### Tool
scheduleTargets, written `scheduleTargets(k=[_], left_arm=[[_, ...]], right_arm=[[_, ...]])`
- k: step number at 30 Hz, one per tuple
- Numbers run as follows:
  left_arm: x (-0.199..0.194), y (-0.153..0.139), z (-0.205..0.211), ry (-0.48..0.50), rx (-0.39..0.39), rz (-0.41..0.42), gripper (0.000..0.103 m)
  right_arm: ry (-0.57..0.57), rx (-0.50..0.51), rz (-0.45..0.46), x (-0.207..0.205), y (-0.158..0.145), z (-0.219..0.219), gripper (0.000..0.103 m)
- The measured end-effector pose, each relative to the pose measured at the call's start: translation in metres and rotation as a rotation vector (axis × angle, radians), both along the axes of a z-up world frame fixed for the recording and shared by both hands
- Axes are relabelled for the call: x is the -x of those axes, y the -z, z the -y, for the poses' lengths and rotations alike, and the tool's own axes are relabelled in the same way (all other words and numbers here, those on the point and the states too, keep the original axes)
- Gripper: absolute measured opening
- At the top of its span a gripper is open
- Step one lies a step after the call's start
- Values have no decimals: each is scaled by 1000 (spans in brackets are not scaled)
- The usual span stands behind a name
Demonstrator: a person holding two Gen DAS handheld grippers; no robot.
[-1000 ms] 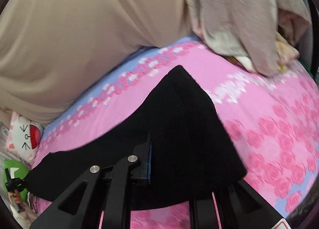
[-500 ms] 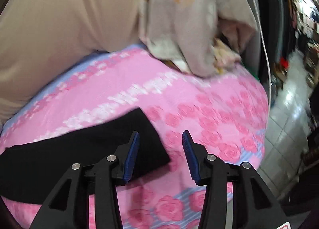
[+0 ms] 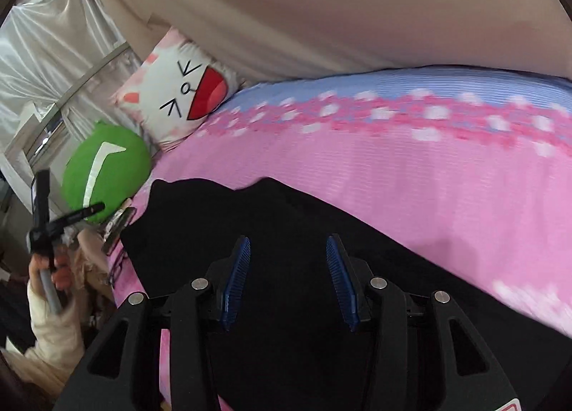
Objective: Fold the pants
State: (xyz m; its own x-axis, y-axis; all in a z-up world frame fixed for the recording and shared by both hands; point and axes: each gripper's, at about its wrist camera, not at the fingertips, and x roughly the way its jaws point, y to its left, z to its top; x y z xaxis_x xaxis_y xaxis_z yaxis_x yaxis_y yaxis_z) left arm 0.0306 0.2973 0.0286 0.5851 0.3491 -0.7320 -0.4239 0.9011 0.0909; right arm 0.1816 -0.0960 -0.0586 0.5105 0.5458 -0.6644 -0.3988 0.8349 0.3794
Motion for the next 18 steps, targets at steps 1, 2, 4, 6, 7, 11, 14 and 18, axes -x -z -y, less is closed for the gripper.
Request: scheduleTargets(k=[1,2,4,6,7,11,14,18], left_arm=[[0,4,6,29,-5,7,39],[0,8,13,62,-3,12,40],[-6,19,28,131,13,19,52],[-14,31,46,198,14,13,54],[-18,36,53,214,12,6,54],[-31,59,72,287,58,-10,54],[-39,70,76,306,89,-20,55],[-51,82,80,306,91,-28,61]], right_arm=[[-16,16,-19,-17,6,-17,43],[-19,33,-24,-20,9,-29,43],[-40,61,-71,-50,23,-59,43],[-52,74,-105,-56,30,-75,43],[-60,91,-129,-67,37,-84,43],[-84,132,-174,-77,58,-110,25],[-93,235,-58,-70,44,-126,7],[-60,234,-12,-86,32,-123,5]])
